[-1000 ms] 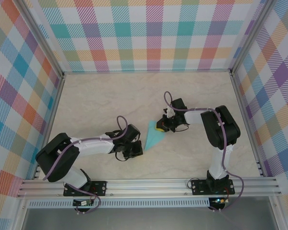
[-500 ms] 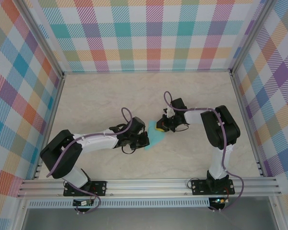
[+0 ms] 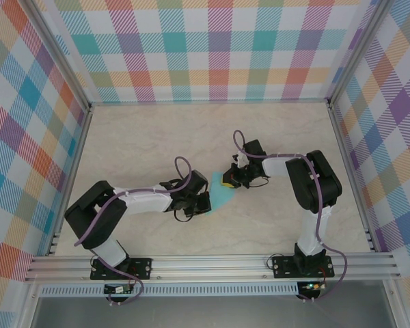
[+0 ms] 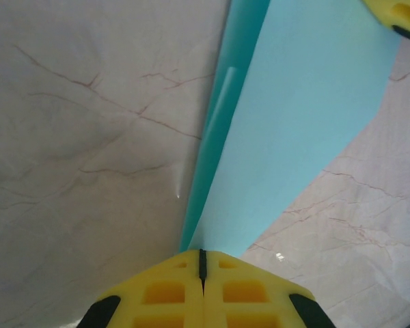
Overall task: Fold a paper plane with a square sheet of paper (pick it up from the middle)
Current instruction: Fourth fold the wing at the center of the table.
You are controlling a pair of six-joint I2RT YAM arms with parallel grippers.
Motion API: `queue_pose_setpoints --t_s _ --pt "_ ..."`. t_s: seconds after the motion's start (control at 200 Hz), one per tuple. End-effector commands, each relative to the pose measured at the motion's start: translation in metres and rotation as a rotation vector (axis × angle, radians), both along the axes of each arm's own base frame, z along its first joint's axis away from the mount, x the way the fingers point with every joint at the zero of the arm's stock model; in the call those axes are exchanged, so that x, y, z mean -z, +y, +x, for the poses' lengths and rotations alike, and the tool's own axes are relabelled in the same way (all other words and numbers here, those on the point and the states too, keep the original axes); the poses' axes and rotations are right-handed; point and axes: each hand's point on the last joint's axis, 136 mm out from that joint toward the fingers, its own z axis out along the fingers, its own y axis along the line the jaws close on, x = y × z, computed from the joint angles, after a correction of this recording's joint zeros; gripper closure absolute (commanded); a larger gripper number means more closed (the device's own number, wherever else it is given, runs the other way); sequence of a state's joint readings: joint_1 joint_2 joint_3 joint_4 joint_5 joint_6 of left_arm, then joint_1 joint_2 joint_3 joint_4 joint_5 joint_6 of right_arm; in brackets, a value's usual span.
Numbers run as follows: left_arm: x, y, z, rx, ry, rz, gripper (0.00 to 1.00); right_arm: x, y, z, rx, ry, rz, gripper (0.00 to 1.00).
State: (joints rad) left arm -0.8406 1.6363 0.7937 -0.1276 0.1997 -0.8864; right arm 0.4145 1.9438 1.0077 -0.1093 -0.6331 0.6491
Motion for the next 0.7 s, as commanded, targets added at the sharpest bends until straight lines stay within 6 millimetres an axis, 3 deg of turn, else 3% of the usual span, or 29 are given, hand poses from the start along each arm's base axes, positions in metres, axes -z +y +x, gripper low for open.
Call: queue_pose_setpoints --t_s 0.0,0.18,0.35,0.525,0.695 --pt "0.015 0.005 -0.012 0.017 0.038 0.037 1.00 0.018 -0.013 -0.016 0.003 0.071 -0.101 1.00" --pt "0.023 0.008 -0.014 0.014 0.058 0.058 1.00 -0.028 0.003 -0.006 -0.046 -0.031 0.007 1.00" --pt "0.024 0.011 -0.016 0.013 0.064 0.069 1.00 -0.054 0.016 -0.025 -0.120 -0.102 0.062 1.00" --pt "0.024 0.012 -0.017 0.015 0.068 0.074 1.00 -0.051 0.025 -0.048 -0.172 -0.097 0.041 1.00" --pt "0.025 0.014 -0.018 0.012 0.071 0.081 1.00 -0.033 0.036 -0.068 -0.214 -0.055 0.024 1.00"
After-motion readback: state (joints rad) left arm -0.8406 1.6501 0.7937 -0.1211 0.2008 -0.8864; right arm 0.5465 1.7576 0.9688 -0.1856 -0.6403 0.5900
